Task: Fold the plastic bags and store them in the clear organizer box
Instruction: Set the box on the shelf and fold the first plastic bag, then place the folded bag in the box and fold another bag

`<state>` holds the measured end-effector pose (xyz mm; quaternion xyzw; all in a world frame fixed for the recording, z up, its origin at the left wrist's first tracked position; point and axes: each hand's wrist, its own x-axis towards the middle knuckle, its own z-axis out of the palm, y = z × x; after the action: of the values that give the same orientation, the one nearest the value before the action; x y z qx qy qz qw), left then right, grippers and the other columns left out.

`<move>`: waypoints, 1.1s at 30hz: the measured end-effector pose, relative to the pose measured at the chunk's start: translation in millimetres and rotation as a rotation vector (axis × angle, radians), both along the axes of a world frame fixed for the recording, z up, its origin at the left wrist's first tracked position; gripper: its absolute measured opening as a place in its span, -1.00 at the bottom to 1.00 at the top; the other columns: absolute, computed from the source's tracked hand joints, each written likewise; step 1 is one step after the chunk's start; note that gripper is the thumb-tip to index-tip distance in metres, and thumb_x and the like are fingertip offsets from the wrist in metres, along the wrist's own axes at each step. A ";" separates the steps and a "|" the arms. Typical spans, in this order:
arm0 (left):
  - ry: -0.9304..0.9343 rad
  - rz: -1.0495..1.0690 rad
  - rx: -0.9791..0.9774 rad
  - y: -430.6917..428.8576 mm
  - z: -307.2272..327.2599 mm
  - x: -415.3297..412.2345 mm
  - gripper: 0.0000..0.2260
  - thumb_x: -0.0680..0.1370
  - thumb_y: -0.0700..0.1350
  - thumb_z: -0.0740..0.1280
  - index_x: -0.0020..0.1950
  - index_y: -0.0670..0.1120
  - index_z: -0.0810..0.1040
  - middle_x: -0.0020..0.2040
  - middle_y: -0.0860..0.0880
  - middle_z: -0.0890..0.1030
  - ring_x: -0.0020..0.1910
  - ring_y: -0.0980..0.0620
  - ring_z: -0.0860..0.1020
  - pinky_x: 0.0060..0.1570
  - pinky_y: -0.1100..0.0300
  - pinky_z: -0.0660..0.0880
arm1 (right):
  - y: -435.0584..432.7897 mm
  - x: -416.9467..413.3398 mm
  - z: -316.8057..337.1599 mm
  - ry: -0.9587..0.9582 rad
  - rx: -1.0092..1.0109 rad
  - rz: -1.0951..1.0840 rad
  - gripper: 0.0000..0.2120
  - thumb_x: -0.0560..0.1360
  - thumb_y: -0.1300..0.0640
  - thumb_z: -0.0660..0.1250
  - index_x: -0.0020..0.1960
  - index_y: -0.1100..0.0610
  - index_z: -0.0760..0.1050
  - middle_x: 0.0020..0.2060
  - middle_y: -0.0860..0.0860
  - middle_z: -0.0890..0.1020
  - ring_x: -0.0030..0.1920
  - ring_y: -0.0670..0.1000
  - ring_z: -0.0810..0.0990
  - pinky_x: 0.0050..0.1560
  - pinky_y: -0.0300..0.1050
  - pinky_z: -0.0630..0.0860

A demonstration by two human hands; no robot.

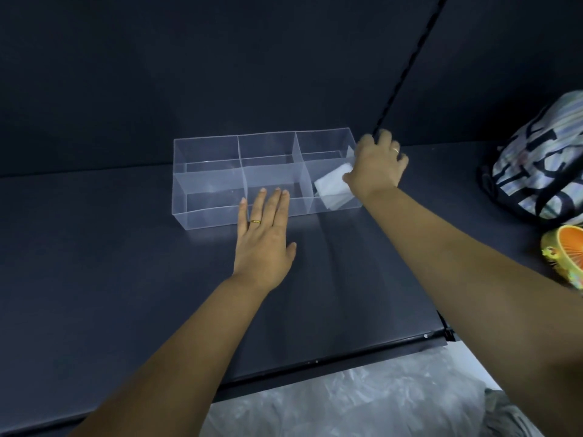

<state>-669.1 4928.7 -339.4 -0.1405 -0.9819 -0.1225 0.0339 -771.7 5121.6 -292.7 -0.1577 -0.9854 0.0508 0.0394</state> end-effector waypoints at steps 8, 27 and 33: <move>-0.001 -0.007 -0.019 0.2 -3.3 -0.7 -0.23 0.56 0.01 0.27 0.56 -0.09 -0.19 0.58 -0.02 -0.09 0.54 -0.04 -0.23 0.38 0.04 -0.49 | 12.9 -0.9 -5.7 -0.399 -0.107 0.018 -0.52 0.55 -0.18 0.10 0.33 0.07 0.46 0.56 -0.03 -0.08 0.53 0.10 -0.10 0.48 0.20 -0.09; -0.318 0.176 -0.075 -42.8 -25.0 193.6 -0.39 0.59 0.23 -0.10 0.57 -0.02 -0.12 0.58 -0.02 -0.14 0.55 -0.03 -0.20 0.48 -0.06 -0.27 | -30.2 400.8 -80.1 -0.159 -0.383 -0.349 -0.54 0.41 -0.09 0.45 0.19 0.15 0.49 0.07 0.07 0.55 0.15 0.14 0.52 0.21 0.02 0.31; -0.658 0.226 0.299 -37.2 21.1 178.2 -0.37 0.58 0.28 0.06 0.56 0.03 0.06 0.58 0.03 -0.05 0.55 0.04 -0.15 0.49 -0.01 -0.19 | -0.8 344.8 -2.6 0.002 -0.988 -0.080 -0.76 0.49 0.28 0.38 -0.33 0.20 0.44 -0.45 -0.03 0.43 -0.38 -0.12 0.37 -0.31 -0.23 0.32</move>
<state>-490.9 4891.5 -318.3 0.0222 -0.9209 -0.2985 -0.2498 -426.8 5120.9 -295.2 -0.1951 -0.8367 0.5103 -0.0370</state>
